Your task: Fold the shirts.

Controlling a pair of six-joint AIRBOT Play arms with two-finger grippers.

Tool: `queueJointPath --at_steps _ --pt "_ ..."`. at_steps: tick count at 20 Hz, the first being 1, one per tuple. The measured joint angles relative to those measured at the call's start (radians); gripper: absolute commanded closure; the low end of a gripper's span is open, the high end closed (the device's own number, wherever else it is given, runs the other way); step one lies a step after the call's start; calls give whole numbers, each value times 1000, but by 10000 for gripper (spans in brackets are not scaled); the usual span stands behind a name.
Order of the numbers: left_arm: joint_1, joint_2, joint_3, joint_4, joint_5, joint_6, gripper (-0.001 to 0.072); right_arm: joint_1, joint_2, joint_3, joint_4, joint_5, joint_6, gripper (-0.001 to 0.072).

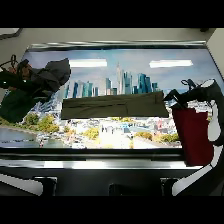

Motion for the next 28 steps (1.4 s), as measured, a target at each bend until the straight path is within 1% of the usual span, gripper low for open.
queueJointPath --at_steps 4,5,6,8,10,11,12,13,15,19,22,24,28 --pt "-42 35 0 -1 -23 4 120 35 -42 1 102 57 -60 18" --pt "-54 39 0 -1 -26 4 120 41 -48 0 121 76 -81 41" --pt "-66 41 0 -3 -29 5 120 45 -54 -2 141 106 -97 80" --pt "-93 42 -1 -2 -31 6 121 51 -60 -3 147 138 -112 228" --pt "-129 38 -3 -2 -29 6 125 51 -61 -3 147 158 -110 601" --pt "-149 38 -8 -2 -23 6 235 55 -58 -3 158 165 -101 659" --pt "-174 37 -16 -3 -4 6 505 60 -50 -2 171 172 -91 659" --pt "-204 35 -31 -1 24 6 676 66 -38 -2 174 175 -79 660" --pt "-283 34 -78 -4 114 6 675 88 7 -2 175 180 -64 660" --pt "-488 2 -188 -28 352 6 676 168 148 -1 165 211 -21 660" --pt "-614 -59 -223 -71 488 5 675 224 280 -2 90 247 38 661" --pt "-674 -109 -233 -138 555 3 675 251 360 -2 48 284 77 661" --pt "-743 -204 -241 -287 624 3 676 269 491 -2 5 338 140 661"
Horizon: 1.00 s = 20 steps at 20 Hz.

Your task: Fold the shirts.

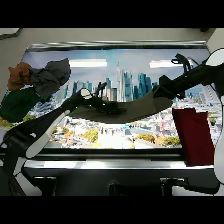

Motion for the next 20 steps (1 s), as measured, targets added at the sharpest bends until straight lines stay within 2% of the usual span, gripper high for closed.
queueJointPath --at_steps 7,11,13,16,20 --pt "-163 -132 -2 -429 27 96 679 6 140 0 -21 33 39 661" --pt "-186 -159 13 -528 16 133 682 8 158 0 -26 10 39 661" --pt "-138 -126 24 -480 10 134 682 27 156 0 -17 -15 29 661" --pt "-10 -5 30 -252 11 74 681 87 118 0 21 -61 8 661" --pt "254 216 32 48 -23 6 680 215 5 0 124 -183 -37 661"
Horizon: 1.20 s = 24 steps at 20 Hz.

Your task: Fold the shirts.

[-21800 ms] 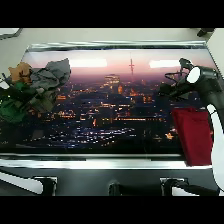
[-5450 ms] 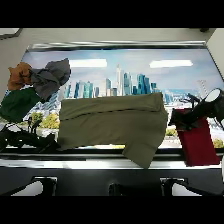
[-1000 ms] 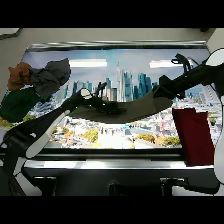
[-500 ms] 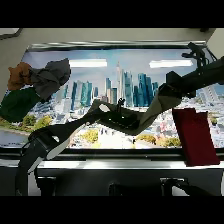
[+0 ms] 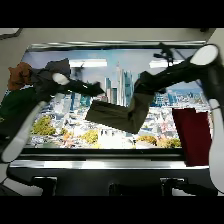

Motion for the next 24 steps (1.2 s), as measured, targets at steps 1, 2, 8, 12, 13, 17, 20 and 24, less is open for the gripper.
queueJointPath --at_steps 1,2,8,12,13,17,20,24 --pt "71 58 0 42 -5 -8 679 32 -37 0 31 -32 -11 661" --pt "136 113 0 74 -15 -15 679 68 -82 0 66 -66 -20 661" --pt "380 426 0 155 -34 -16 678 214 -358 0 263 -264 -56 12" --pt "405 546 0 170 -51 6 678 233 -437 0 413 -373 -67 31" --pt "407 561 0 173 -56 11 678 219 -433 0 414 -376 -68 31" --pt "411 585 -16 194 -66 22 678 94 -359 0 169 -218 -12 51" --pt "411 591 -27 202 -71 32 677 -24 -302 -42 -126 -29 62 54" --pt "411 593 -34 206 -72 37 677 -76 -263 -234 -225 -1 105 56"
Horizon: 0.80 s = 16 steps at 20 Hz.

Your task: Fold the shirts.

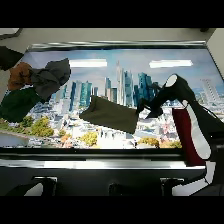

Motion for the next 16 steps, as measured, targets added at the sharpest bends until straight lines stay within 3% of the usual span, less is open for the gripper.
queueJointPath --at_steps 2,4,5,11,16 --pt "0 1 -1 -1 -6 2 677 12 5 -89 33 -77 5 77" --pt "0 0 -2 -3 -14 2 677 37 3 -145 89 -171 3 370" --pt "0 0 -2 -6 -16 2 677 50 0 -161 117 -212 -1 633" --pt "0 1 -2 -9 -23 2 677 15 48 -103 304 -268 -142 661" --pt "0 0 -2 -10 -23 8 677 -226 187 82 160 -139 -97 661"
